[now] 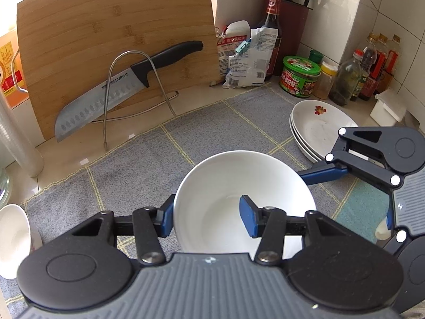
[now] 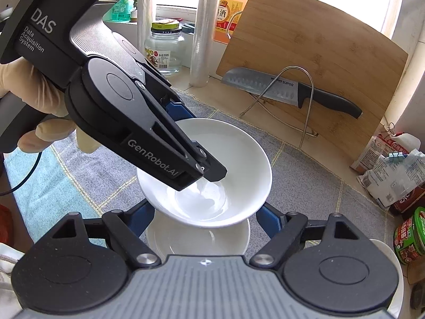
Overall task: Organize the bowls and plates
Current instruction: 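Carry the held bowl with the left tool toward the placed bowl, then lower the held bowl into the placed bowl with the left tool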
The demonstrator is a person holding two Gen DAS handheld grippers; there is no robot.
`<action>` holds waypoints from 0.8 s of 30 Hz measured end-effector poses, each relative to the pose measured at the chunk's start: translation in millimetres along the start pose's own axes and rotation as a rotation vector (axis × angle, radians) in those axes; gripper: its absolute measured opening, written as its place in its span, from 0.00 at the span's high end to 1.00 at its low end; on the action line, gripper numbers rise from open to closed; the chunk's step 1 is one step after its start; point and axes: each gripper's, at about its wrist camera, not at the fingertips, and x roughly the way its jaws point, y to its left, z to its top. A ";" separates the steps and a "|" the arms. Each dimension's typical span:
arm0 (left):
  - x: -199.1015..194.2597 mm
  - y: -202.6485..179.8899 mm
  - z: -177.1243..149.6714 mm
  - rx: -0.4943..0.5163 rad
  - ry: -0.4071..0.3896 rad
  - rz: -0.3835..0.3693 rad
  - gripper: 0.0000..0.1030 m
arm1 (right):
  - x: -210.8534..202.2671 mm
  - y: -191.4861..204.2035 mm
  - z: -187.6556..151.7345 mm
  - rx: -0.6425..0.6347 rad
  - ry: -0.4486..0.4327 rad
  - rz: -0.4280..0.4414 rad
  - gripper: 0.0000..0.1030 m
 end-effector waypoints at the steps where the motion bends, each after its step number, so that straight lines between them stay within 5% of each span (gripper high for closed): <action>1: 0.6 -1.3 -0.3 0.002 0.003 -0.001 0.52 | -0.6 -0.4 -1.1 0.002 0.002 0.000 0.16; 24: 19.0 -19.2 -14.2 0.047 0.045 -0.027 0.52 | 3.0 -3.3 -18.9 0.078 0.053 0.036 0.16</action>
